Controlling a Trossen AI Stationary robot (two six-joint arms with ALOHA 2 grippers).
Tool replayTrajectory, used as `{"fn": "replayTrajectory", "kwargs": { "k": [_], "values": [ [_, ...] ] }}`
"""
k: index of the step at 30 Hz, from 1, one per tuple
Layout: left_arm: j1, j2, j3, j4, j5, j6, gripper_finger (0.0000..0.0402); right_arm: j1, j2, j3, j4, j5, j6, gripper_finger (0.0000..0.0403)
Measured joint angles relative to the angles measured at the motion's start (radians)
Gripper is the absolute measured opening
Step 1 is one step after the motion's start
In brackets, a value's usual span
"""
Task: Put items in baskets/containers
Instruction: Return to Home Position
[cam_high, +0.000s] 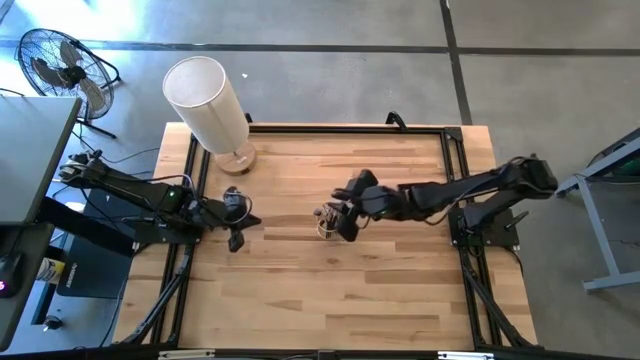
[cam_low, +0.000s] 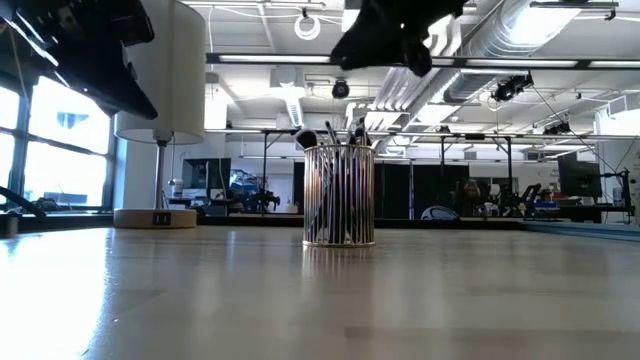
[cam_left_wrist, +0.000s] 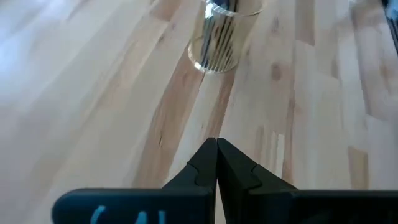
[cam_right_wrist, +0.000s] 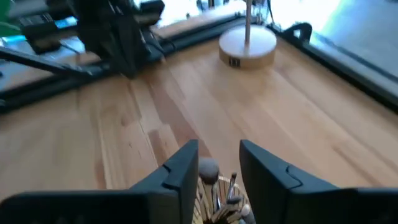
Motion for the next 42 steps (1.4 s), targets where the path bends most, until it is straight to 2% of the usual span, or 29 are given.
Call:
{"fn": "replayTrajectory", "kwargs": {
  "k": [4,7,10,14,18,21,27,36,39,42],
  "values": [
    [0.0,-0.023,0.0,0.115,0.029,0.201,0.0001,0.0,-0.068,0.0,0.0,0.012,0.012,0.0125],
    [0.0,-0.08,0.0,0.166,0.063,0.298,0.0001,0.0,-0.097,0.0,-0.002,0.045,0.041,0.0125],
    [0.0,-0.166,0.0,0.106,0.068,0.349,0.0001,0.0,-0.103,0.0,-0.004,0.055,0.073,0.0125],
    [0.0,-0.316,0.0,0.014,0.133,0.462,0.0001,0.0,-0.094,0.0,-0.007,0.052,0.129,0.0126],
    [0.0,-0.43,-0.025,0.062,0.15,0.542,0.0001,0.0,-0.091,0.0,-0.011,0.053,0.17,0.0126],
    [0.0,-0.487,-0.088,0.13,0.158,0.556,0.0001,0.0,-0.091,0.0,-0.006,0.063,0.181,0.0126],
    [0.0,-0.514,-0.226,0.257,0.182,0.523,0.0001,0.0,-0.091,0.0,-0.005,0.065,0.222,0.0126],
    [0.004,-0.514,-0.281,0.281,0.279,0.531,0.0001,0.0,-0.091,0.0,-0.005,0.066,0.226,0.0126],
    [0.052,-0.514,-0.308,0.311,0.354,0.522,0.0001,0.0,-0.091,0.0,-0.005,0.066,0.226,0.0126],
    [0.136,-0.514,-0.361,0.415,0.457,0.506,0.0001,0.0,-0.091,0.0,-0.005,0.078,0.226,0.0126]
  ]
}}
